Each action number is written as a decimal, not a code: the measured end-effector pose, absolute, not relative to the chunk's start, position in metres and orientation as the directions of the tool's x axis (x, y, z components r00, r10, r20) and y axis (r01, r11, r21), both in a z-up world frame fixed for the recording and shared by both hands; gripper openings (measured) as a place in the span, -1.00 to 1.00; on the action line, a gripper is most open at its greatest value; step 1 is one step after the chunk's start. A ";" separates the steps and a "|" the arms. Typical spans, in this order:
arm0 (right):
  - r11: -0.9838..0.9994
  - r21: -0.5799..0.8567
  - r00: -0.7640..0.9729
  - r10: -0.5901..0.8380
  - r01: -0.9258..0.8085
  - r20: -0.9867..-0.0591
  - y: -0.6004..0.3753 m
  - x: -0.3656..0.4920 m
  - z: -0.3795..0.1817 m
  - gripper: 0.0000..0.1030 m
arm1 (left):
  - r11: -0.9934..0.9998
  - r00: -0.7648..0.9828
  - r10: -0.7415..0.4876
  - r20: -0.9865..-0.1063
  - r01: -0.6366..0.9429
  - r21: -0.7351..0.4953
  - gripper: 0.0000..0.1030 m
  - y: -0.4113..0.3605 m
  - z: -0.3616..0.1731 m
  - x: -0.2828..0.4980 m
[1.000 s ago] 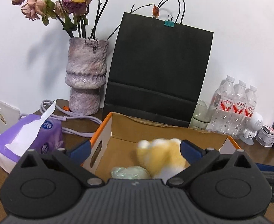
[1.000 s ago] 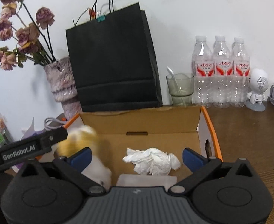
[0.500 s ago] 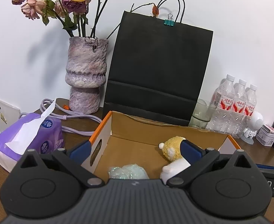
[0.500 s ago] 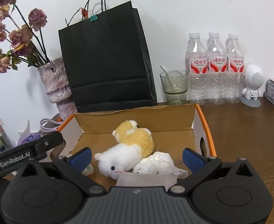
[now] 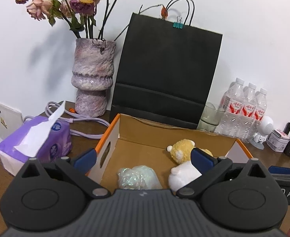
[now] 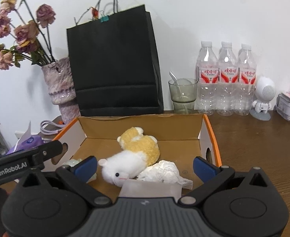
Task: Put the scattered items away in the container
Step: 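Drop the plush toy and tissue into the cardboard box, opening both tools, then grasp the purple pouch's clear tag with the left tool while the right tool grasps the black USB stick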
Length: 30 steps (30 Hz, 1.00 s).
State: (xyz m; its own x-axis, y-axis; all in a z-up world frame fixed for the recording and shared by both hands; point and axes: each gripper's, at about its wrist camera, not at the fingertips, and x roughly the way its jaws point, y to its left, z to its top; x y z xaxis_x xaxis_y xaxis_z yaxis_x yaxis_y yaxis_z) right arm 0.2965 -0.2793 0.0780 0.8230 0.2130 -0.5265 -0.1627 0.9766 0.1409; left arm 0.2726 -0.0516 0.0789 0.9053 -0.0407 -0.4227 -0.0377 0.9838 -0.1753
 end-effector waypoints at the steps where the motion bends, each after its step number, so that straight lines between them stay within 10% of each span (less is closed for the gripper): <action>1: 0.978 0.131 0.827 0.209 -0.165 -0.522 -0.278 0.291 0.080 1.00 | 0.984 0.907 -0.045 -0.420 -0.032 -0.175 1.00 -0.050 0.081 0.267; 30: 0.964 -0.019 0.764 0.198 -0.266 -0.614 -0.277 0.145 0.002 1.00 | 0.973 0.774 -0.230 -0.590 0.183 -0.138 1.00 -0.045 0.016 0.148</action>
